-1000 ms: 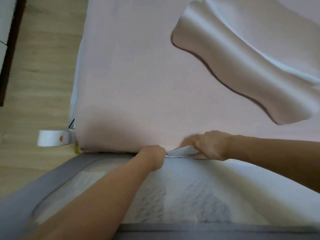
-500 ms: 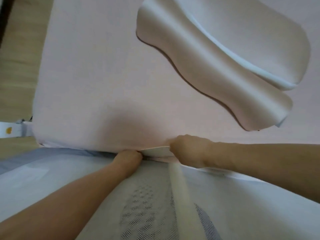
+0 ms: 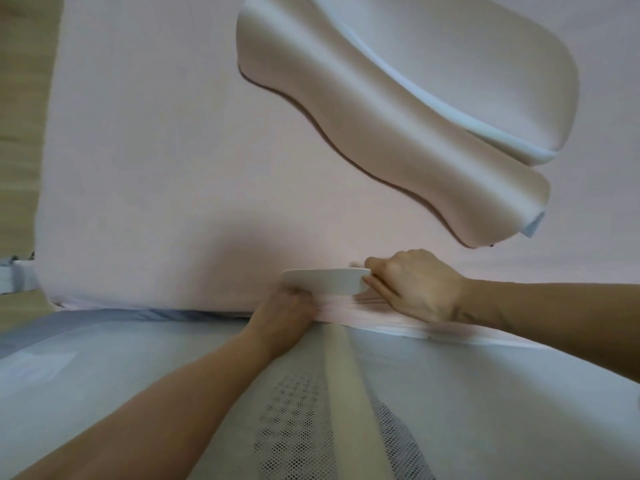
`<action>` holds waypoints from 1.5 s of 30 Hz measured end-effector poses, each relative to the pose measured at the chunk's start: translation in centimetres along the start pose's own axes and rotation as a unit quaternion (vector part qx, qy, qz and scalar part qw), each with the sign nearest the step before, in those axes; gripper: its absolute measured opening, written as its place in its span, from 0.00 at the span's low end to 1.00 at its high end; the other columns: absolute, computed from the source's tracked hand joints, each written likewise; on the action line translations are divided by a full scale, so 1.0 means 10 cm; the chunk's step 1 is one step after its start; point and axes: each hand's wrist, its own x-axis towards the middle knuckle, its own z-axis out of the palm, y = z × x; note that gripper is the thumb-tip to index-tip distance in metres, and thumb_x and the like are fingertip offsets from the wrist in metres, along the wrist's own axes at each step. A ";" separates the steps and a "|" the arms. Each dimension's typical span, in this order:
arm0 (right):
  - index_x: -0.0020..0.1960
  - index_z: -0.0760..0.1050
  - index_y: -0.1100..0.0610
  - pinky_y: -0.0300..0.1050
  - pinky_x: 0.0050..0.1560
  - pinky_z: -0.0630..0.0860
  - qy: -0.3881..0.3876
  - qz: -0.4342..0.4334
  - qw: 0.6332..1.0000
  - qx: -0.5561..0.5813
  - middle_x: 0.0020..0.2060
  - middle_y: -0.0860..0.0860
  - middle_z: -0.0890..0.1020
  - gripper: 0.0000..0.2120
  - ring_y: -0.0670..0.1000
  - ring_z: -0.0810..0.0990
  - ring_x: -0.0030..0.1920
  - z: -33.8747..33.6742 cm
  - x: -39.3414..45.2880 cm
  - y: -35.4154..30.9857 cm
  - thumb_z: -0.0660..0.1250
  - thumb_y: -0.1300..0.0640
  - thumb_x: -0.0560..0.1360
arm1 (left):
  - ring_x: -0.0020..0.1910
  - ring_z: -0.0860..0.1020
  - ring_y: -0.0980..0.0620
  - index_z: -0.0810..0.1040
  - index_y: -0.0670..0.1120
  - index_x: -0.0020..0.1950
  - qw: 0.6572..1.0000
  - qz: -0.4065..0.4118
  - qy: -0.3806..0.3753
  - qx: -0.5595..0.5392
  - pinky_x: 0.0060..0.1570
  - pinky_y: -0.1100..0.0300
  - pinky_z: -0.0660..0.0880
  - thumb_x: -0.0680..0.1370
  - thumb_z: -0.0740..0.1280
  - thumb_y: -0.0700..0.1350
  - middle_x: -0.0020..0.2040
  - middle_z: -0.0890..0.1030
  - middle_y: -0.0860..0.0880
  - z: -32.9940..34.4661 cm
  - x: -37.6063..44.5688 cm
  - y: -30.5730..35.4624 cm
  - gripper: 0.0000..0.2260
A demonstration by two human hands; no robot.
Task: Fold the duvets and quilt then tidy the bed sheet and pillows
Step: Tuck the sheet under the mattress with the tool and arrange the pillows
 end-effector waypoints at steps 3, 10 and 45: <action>0.65 0.68 0.48 0.47 0.47 0.68 -0.036 -0.022 0.999 -0.007 0.53 0.56 0.80 0.17 0.60 0.78 0.52 -0.12 -0.03 -0.01 0.47 0.46 0.82 | 0.40 0.81 0.42 0.82 0.44 0.42 0.995 0.006 -0.041 -0.088 0.36 0.55 0.76 0.73 0.66 0.41 0.42 0.83 0.44 0.00 -0.06 -0.07 0.05; 0.55 0.75 0.56 0.44 0.42 0.70 -0.147 -0.003 0.984 -0.101 0.52 0.54 0.79 0.11 0.58 0.79 0.50 -0.27 0.01 -0.48 0.54 0.57 0.81 | 0.51 0.79 0.42 0.77 0.48 0.54 0.991 -0.035 -0.060 -0.118 0.44 0.54 0.73 0.82 0.56 0.47 0.53 0.80 0.44 -0.07 -0.21 -0.07 0.10; 0.64 0.73 0.56 0.47 0.55 0.73 -0.163 0.056 0.982 -0.071 0.60 0.55 0.78 0.16 0.58 0.78 0.59 0.21 0.05 -0.72 0.52 0.57 0.82 | 0.55 0.78 0.44 0.79 0.45 0.57 0.974 -0.005 -0.221 -0.054 0.54 0.51 0.74 0.80 0.57 0.43 0.57 0.80 0.44 -0.23 0.03 0.01 0.12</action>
